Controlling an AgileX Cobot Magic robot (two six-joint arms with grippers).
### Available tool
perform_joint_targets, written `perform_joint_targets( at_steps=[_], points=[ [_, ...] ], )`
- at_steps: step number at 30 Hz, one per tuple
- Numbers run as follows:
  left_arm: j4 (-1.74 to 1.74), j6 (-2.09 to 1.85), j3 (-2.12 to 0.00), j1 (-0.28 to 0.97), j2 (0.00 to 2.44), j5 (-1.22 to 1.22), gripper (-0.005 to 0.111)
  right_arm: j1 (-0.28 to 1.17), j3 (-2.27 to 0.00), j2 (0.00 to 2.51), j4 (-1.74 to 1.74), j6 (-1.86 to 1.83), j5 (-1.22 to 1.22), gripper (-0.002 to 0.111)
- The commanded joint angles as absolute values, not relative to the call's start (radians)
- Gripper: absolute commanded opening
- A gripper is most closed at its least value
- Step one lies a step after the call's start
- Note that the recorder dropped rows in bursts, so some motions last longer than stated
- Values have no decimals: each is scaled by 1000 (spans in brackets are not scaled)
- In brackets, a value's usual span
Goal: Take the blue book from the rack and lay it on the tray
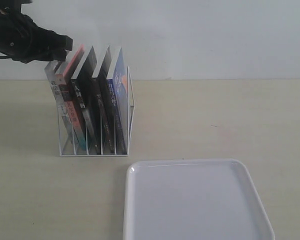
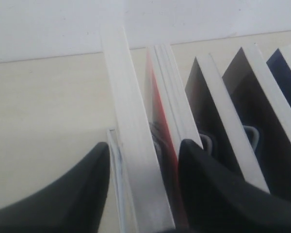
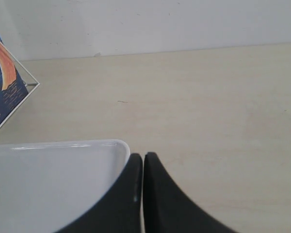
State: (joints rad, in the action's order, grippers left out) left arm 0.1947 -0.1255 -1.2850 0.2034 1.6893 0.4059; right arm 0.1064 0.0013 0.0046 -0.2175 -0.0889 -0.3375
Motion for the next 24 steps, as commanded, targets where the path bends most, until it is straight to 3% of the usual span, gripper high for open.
perform_joint_targets(
  at_steps=[1,6,11,24],
  points=[
    [194,-108,-1282,205,1704,418,43,101,0,0,-213,-87,-330,0],
    [190,-84,-1282,205,1694,411,42,101,0,0,-213,-87,-330,0],
    [190,-84,-1282,205,1661,418,29,101,0,0,-213,-87,-330,0],
    [167,-84,-1282,205,1676,427,29,101,0,0,-213,-87,-330,0]
  ],
)
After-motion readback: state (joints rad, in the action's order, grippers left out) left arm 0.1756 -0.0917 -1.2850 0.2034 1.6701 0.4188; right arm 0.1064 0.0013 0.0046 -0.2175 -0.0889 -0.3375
